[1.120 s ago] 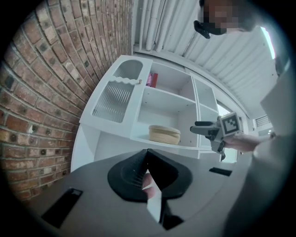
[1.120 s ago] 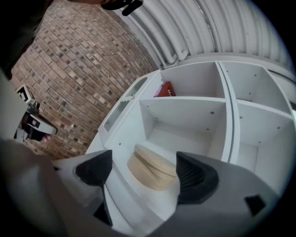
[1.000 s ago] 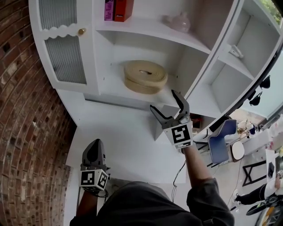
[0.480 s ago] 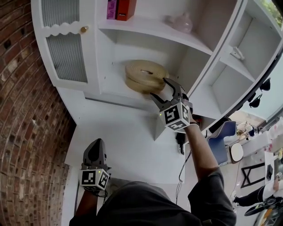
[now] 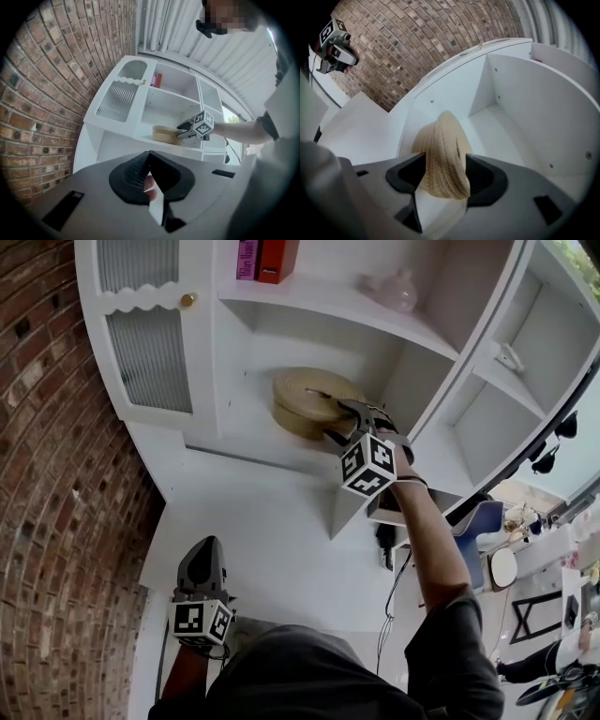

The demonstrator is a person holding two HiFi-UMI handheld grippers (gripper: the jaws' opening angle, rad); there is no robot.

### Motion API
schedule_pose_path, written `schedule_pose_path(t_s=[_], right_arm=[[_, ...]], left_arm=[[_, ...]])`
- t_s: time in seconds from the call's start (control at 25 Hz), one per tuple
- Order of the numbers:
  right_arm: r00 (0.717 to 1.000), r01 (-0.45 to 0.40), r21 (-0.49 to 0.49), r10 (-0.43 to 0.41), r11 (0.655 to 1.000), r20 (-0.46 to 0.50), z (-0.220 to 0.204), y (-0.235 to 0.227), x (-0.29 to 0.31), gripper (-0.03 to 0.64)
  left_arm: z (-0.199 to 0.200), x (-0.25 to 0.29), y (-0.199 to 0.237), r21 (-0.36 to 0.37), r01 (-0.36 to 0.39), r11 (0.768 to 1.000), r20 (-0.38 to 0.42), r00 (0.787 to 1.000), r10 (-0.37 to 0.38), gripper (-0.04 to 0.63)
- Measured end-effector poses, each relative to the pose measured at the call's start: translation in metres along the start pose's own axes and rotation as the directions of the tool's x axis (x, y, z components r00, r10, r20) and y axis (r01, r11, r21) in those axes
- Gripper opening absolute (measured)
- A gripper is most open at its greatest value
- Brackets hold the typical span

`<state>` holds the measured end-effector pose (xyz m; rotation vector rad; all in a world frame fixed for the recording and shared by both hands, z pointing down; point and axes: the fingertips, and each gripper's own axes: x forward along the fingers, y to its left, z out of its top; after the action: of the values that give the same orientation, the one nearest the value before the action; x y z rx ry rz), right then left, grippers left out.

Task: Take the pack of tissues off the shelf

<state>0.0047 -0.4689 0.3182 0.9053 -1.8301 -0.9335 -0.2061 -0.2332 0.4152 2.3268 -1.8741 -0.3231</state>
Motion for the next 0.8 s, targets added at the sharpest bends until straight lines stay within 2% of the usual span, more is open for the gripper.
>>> schedule_pose_path(t_s=[0.24, 0.44, 0.52, 0.8], right_arm=[[0.997, -0.060, -0.079, 0.055, 0.995, -0.062, -0.001, -0.002, 0.009, 0.209], [0.986, -0.137, -0.134, 0.122, 0.981, -0.115, -0.002, 0.003, 0.015, 0.195], [0.980, -0.163, -0.151, 0.143, 0.975, -0.135, -0.003, 0.004, 0.017, 0.170], [0.974, -0.181, -0.195, 0.149, 0.964, -0.169, -0.004, 0.006, 0.021, 0.114]], left_arm=[[-0.004, -0.003, 0.006, -0.008, -0.015, 1.000, -0.004, 1.000, 0.015, 0.003], [-0.006, -0.005, 0.010, -0.014, -0.030, 0.999, -0.004, 1.000, 0.030, 0.003], [-0.007, -0.006, 0.010, -0.019, -0.034, 0.999, -0.006, 0.999, 0.034, 0.003], [-0.013, -0.010, 0.012, -0.029, -0.046, 0.998, -0.018, 0.999, 0.046, 0.003]])
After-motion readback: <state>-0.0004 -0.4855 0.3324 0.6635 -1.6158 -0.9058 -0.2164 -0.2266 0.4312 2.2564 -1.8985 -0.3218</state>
